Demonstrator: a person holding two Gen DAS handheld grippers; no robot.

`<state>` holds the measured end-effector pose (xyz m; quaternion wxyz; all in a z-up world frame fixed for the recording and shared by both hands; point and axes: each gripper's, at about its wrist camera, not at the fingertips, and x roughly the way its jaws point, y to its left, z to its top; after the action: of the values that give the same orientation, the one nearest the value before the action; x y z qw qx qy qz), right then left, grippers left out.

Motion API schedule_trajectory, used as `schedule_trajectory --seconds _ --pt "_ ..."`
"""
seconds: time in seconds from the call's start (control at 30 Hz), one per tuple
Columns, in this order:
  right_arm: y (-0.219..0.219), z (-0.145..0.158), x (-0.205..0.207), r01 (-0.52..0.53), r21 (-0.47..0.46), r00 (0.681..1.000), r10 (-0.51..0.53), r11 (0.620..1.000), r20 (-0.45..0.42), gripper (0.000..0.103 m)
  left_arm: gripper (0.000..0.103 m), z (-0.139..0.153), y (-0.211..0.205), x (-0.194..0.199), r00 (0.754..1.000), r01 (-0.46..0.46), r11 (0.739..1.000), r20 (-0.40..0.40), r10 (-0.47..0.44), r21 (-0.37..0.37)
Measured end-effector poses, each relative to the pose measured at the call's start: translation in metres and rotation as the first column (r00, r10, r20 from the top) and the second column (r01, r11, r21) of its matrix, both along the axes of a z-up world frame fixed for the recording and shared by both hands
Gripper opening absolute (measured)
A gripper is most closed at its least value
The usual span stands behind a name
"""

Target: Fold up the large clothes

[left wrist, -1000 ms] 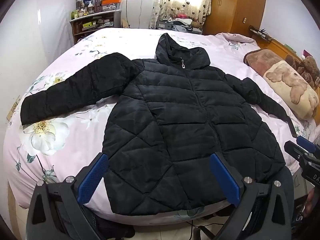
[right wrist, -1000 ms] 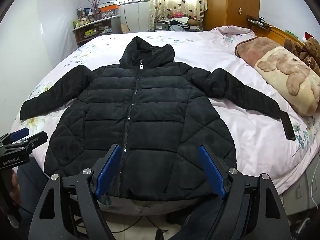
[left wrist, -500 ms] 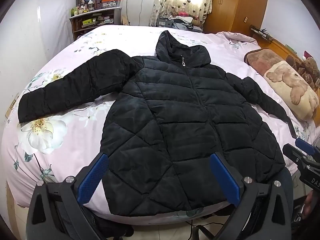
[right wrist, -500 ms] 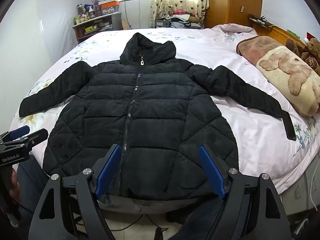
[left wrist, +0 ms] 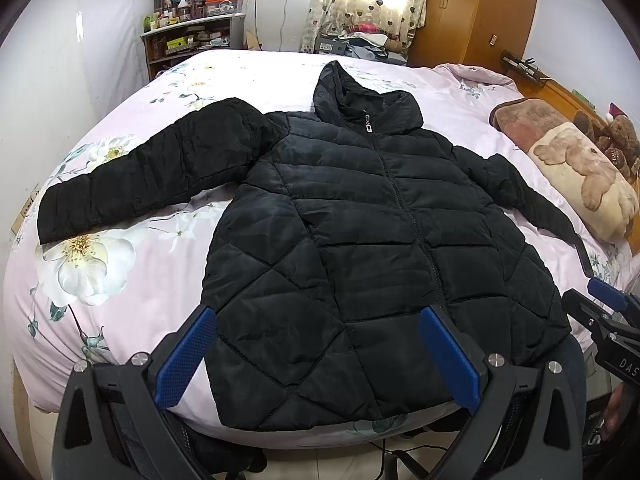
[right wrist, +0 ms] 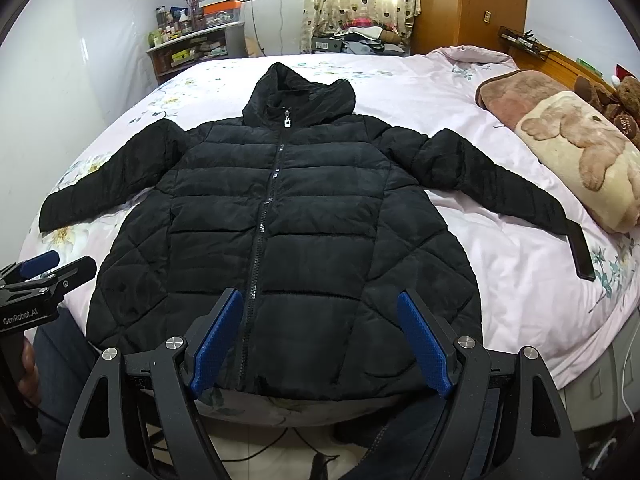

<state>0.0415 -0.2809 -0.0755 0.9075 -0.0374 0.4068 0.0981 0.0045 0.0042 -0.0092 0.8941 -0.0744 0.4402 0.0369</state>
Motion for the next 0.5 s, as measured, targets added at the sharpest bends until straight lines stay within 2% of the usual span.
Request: schedule_trajectory --seconds 0.5 --pt "0.0012 -0.0016 0.0 0.0 0.003 1.0 0.0 1.0 -0.003 0.079 0.103 -0.0006 0.0006 -0.0003 1.0 0.003 1.0 -0.002 -0.003 -0.004"
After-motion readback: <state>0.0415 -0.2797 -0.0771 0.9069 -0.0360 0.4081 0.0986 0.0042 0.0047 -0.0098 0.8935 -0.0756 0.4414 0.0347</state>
